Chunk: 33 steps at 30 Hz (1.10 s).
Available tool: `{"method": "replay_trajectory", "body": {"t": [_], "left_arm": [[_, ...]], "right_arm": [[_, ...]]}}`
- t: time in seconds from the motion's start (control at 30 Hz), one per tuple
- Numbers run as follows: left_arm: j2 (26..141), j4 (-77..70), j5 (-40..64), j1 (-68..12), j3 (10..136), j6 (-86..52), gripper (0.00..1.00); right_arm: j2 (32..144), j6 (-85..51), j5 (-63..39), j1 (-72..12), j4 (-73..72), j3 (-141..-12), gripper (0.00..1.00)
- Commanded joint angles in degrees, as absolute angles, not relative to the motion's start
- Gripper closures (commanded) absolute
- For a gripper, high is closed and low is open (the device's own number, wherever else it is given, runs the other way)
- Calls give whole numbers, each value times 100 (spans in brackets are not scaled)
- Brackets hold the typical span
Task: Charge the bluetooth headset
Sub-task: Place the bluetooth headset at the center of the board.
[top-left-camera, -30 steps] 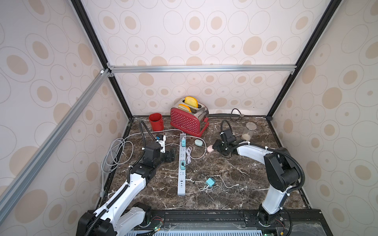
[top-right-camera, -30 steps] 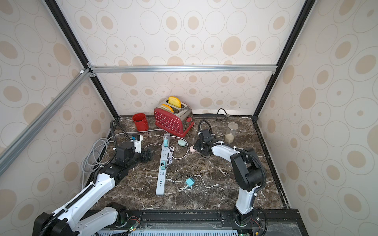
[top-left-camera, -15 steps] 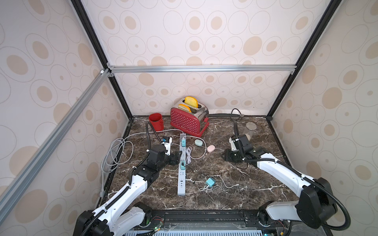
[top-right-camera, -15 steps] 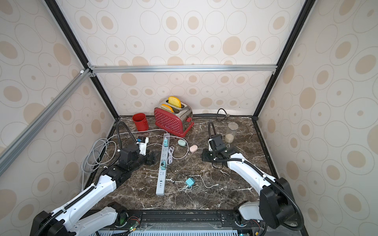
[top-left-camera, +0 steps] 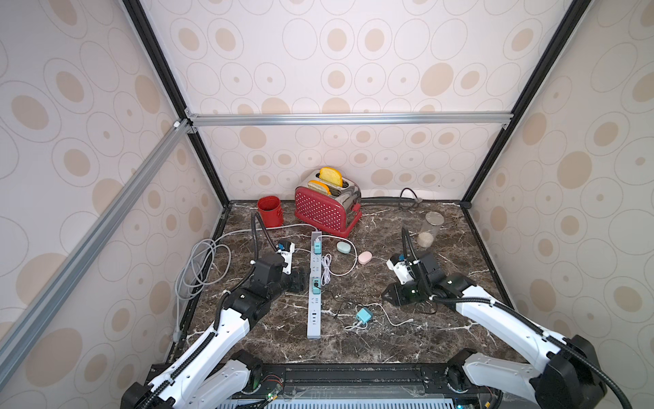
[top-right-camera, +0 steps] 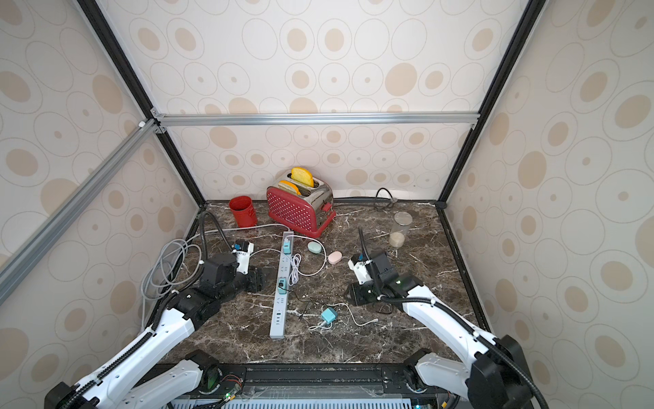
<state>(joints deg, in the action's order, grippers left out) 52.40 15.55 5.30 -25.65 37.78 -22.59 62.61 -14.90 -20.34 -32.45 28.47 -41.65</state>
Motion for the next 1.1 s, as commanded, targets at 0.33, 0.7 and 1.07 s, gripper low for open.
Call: {"method": "replay_trajectory", "body": {"t": [0.33, 0.7, 1.07], "left_arm": [[4978, 1164, 562, -2611, 3555, -2233, 28], [4828, 79, 1530, -2615, 3047, -2013, 29], [4516, -1060, 3285, -2611, 2869, -775, 38]], "right_arm": [[7086, 745, -1401, -4383, 752, -3688, 54], [7427, 1055, -1916, -4388, 193, -3841, 86], [7319, 1156, -2738, -4188, 1999, -5730, 100]]}}
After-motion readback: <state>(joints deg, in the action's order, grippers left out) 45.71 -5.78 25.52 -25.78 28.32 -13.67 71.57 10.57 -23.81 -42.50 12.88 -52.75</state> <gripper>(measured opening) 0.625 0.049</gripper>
